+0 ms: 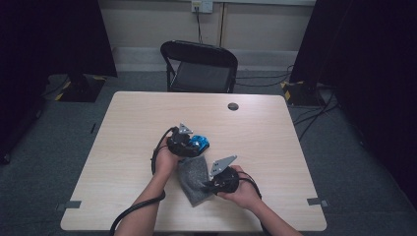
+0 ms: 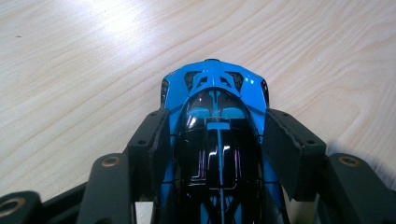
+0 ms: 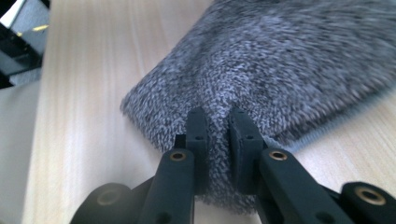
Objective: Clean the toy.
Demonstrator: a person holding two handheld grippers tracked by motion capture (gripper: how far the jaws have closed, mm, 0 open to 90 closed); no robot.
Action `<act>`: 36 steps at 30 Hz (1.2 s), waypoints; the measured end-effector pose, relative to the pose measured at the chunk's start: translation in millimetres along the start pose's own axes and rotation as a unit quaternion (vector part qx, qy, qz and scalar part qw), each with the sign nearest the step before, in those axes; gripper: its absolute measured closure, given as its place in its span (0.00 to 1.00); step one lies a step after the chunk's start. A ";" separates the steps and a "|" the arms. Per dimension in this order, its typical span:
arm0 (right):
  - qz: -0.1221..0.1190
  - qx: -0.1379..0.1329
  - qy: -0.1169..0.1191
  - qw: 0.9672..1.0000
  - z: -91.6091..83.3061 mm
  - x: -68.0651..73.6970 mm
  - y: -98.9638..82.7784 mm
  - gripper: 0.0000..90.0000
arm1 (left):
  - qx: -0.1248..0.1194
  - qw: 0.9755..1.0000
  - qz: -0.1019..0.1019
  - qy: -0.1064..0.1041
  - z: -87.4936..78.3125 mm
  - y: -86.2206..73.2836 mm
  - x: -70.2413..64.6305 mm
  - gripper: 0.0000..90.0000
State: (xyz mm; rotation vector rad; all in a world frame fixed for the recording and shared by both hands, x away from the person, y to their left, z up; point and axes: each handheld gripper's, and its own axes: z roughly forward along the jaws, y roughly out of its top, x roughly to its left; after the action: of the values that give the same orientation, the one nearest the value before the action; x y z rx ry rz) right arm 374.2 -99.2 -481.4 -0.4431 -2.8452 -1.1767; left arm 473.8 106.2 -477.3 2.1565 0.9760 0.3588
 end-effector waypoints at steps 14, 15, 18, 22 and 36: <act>0.023 -0.034 -0.037 0.998 -60.8 -29.5 -20.6 0.89 | 0.004 1.000 0.001 0.002 -0.9 0.0 -0.4 0.47; 0.030 -0.040 -0.043 0.998 -66.7 -34.2 -23.3 0.89 | 0.004 1.000 0.001 0.002 -1.0 0.0 -0.5 0.47; 0.064 -0.064 -0.076 0.993 -82.4 -46.7 -30.4 0.89 | 0.002 1.000 0.000 0.004 -1.1 -0.6 -0.7 0.47; 0.106 -0.067 -0.130 0.983 -88.7 -60.5 -38.1 0.89 | 0.001 1.000 -0.001 0.004 -1.0 -0.7 -0.8 0.47; 0.152 -0.014 -0.245 0.957 -42.1 -78.6 -24.8 0.89 | -0.003 1.000 -0.003 0.005 -1.0 -1.8 -1.4 0.47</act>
State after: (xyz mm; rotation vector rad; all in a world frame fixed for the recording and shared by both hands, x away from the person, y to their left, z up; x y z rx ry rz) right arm 439.5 -164.8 -479.1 -1.2860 -2.9770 -1.1805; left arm 471.4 106.4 -477.9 2.1467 0.9864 0.3700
